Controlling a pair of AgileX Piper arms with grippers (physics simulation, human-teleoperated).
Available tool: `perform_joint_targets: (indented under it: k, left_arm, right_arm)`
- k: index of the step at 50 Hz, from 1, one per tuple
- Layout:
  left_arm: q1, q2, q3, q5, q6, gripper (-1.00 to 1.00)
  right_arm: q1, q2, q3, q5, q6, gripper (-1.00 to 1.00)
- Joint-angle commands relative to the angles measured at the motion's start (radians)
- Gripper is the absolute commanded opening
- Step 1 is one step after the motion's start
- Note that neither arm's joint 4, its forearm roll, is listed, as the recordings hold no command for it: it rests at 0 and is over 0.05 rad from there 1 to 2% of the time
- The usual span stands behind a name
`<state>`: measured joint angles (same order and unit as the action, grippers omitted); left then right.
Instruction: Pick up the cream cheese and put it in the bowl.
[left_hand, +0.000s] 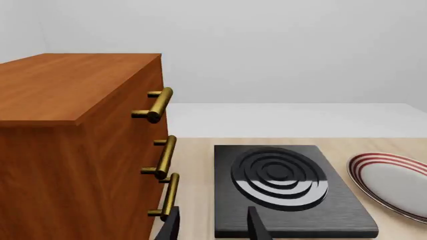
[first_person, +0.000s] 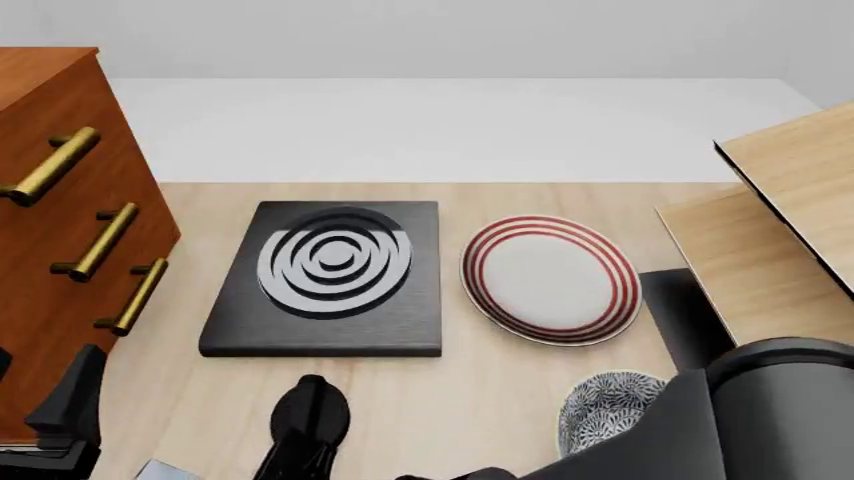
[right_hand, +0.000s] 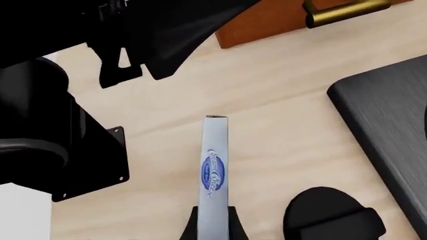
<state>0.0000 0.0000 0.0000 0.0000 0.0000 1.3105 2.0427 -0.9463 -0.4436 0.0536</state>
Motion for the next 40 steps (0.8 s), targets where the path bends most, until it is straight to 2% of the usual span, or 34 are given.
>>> perform_joint_targets:
  k: [1,11,40]
  left_arm:
    - [0.0,0.0,0.0,0.0,0.0,1.0]
    - [0.0,0.0,0.0,0.0,0.0,1.0]
    - [0.0,0.0,0.0,0.0,0.0,1.0]
  right_arm:
    - [0.006,-0.019,0.003,0.008,0.001,-1.0]
    - [0.015,-0.103,0.04,0.027,-0.009,-1.0]
    - [0.009,-0.426,0.246,0.127,-0.042,-1.0]
